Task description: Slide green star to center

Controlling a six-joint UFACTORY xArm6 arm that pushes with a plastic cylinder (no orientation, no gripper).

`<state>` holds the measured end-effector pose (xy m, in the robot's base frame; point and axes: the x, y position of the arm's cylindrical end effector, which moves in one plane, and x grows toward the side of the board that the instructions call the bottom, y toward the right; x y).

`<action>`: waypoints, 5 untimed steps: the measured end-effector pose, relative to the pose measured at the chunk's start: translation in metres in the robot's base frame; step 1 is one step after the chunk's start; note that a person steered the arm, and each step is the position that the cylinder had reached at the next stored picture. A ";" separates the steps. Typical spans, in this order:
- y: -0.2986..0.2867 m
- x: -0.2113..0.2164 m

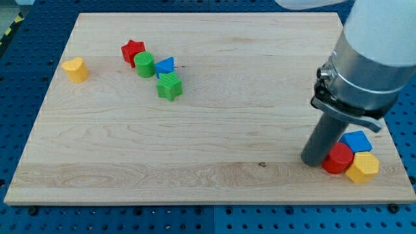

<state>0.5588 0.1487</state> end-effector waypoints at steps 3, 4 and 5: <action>-0.192 -0.046; -0.257 -0.093; -0.307 -0.144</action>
<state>0.4152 -0.1584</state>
